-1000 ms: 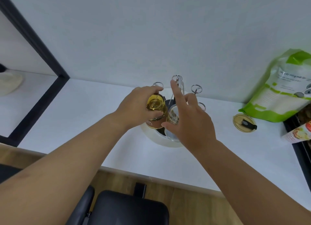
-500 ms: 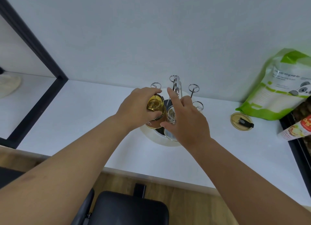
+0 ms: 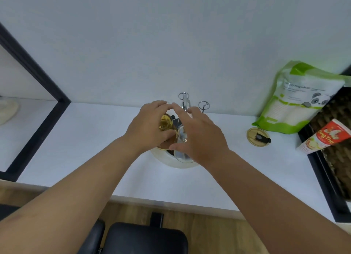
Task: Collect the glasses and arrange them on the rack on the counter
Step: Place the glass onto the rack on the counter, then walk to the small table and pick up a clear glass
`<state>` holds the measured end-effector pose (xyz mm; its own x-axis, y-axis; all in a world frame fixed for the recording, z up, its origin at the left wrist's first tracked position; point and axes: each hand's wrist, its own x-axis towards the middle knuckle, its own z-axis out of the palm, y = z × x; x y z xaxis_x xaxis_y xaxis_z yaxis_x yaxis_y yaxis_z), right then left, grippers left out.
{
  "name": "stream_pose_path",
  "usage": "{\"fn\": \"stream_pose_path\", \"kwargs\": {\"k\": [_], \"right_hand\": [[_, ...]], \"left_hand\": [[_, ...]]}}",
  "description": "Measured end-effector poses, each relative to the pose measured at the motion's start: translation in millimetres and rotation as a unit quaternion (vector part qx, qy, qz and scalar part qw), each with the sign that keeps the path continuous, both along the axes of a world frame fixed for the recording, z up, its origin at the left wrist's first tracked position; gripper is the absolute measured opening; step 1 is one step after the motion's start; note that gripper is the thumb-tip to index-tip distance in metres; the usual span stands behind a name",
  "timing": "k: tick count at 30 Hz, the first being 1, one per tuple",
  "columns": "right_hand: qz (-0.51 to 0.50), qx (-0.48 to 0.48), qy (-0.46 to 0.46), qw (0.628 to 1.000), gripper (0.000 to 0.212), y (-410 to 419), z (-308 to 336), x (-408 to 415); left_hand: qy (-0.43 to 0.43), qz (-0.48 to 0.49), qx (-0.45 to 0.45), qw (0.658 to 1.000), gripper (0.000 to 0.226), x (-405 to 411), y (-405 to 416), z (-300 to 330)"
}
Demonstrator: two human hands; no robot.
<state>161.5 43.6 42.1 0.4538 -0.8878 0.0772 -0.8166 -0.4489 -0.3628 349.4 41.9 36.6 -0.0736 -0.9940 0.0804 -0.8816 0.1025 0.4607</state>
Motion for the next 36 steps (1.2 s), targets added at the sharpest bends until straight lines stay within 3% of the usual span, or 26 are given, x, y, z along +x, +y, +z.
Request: {"fn": "stream_pose_path", "kwargs": {"k": [7,11,15,20,29,36], "right_hand": [[0.009,-0.016,-0.032,0.999,0.107,-5.7,109.1,-42.3],[-0.021,-0.028,-0.09,0.995,0.075,8.4,206.6,-79.7],[-0.095,-0.08,-0.145,0.982,0.033,41.5,319.5,-130.2],[-0.201,-0.139,-0.191,0.951,0.026,111.9,449.3,-213.3],[-0.355,-0.23,-0.202,0.883,0.018,286.2,584.2,-363.1],[-0.504,-0.26,-0.18,0.804,0.02,459.5,596.7,-473.3]], "left_hand": [[0.016,-0.007,-0.055,0.998,0.063,-35.4,2.8,122.0],[0.01,-0.03,-0.078,0.996,0.056,-65.8,13.4,215.2],[0.071,-0.066,-0.11,0.989,0.045,-109.6,32.3,326.7],[0.125,-0.148,-0.147,0.97,0.051,-197.2,70.1,450.6],[0.169,-0.372,-0.193,0.892,0.056,-386.9,191.6,601.4],[0.184,-0.523,-0.16,0.817,0.057,-547.5,319.4,618.6]]}}
